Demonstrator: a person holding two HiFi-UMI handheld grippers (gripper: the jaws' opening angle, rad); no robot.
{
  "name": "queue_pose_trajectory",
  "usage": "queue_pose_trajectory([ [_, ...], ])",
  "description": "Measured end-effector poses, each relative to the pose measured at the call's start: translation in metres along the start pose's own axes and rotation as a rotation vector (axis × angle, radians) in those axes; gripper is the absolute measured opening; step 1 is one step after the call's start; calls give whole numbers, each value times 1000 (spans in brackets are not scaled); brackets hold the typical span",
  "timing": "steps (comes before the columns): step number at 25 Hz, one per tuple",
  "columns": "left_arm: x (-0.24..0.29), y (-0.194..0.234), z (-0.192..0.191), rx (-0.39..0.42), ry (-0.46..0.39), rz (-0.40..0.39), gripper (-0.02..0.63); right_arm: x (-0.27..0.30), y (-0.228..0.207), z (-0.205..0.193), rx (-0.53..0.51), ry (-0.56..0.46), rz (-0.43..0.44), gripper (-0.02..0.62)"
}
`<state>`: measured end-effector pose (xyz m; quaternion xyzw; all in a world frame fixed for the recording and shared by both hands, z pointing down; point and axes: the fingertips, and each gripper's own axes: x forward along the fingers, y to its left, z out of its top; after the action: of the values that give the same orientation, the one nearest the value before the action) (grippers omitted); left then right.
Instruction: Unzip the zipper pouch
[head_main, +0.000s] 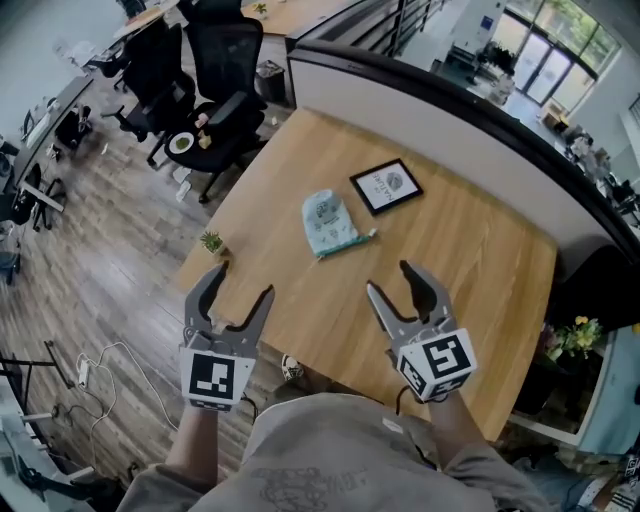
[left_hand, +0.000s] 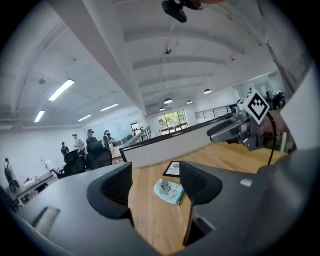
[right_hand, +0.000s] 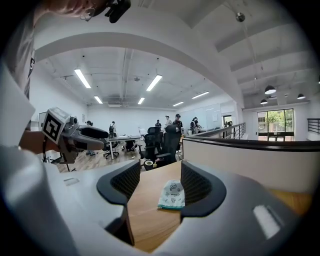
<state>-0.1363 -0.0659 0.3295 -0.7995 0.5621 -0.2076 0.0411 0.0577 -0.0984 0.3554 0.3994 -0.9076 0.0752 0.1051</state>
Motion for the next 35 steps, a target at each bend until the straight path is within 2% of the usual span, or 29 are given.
queue_pose_trajectory([
  [3,24,-2,-16,179,38,-73,279,11,0,-6,9,26,-18,239],
  [5,43,-1,-25,239,17,-125,284,20,1,-11,14,44,-26,239],
  [7,61,3,-29,232,-36,-175,288,29,1,-17,20,62,-30,239],
  [9,81,7,-34,239,-47,-221,288,38,1,-24,28,80,-35,239],
  [13,124,5,-62,302,-20,-339,282,55,0,-39,35,116,-46,239],
  [15,143,1,-78,303,-9,-402,282,63,1,-51,20,143,-52,239],
  [18,168,-9,-103,349,10,-460,284,74,-2,-73,14,185,-62,239],
  [26,219,-49,-182,457,137,-642,284,97,-8,-115,61,262,-83,239],
  [30,233,-68,-222,474,210,-735,281,107,-6,-130,87,284,-88,239],
  [35,247,-85,-258,474,276,-813,279,118,-4,-143,107,293,-87,239],
])
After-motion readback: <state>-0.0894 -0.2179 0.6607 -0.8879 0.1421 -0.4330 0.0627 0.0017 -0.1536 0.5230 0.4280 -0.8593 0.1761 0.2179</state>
